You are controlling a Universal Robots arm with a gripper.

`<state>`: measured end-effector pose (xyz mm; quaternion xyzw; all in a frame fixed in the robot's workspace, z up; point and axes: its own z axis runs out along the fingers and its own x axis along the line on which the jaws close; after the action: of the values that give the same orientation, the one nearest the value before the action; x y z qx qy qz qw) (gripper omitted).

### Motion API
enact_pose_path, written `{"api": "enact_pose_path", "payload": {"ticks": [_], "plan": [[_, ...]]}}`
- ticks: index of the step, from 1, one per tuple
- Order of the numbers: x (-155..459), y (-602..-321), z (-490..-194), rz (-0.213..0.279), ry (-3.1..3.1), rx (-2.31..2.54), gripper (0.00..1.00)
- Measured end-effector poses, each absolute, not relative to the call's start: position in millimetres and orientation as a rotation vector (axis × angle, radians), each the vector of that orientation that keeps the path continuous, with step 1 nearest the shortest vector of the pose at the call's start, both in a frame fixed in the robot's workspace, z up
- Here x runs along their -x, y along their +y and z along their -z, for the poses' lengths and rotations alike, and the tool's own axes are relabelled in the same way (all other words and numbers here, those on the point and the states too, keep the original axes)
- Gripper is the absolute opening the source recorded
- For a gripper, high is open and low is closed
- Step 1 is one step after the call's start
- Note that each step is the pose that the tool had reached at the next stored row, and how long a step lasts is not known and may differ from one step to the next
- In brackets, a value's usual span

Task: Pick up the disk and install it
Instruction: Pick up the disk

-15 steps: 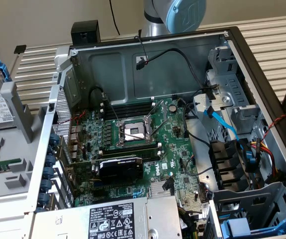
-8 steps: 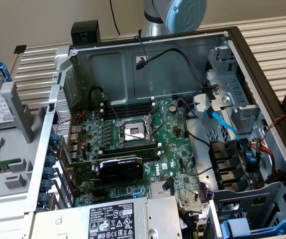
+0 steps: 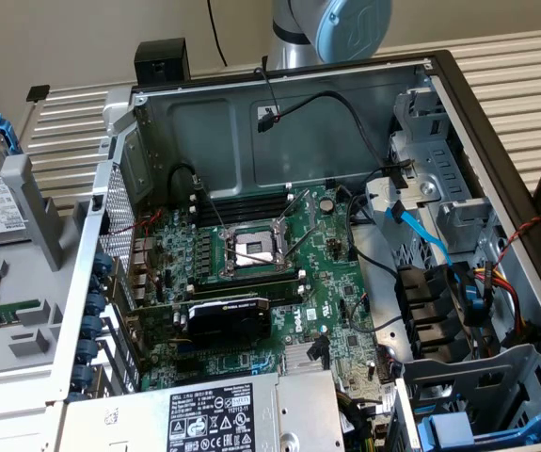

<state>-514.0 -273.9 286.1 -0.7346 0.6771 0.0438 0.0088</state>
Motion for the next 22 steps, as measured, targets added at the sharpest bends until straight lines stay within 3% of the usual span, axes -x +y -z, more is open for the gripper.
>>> {"api": "enact_pose_path", "payload": {"ticks": [16,18,19,22], "plan": [[514.0,-274.7,-279.6,-0.162,2.203,2.212,0.71],[514.0,-274.7,-279.2,-0.168,2.211,2.208,0.69],[514.1,-274.7,-279.3,-0.168,2.212,2.209,0.62],[514.0,-274.7,-279.1,-0.169,2.212,2.209,0.62]]}}
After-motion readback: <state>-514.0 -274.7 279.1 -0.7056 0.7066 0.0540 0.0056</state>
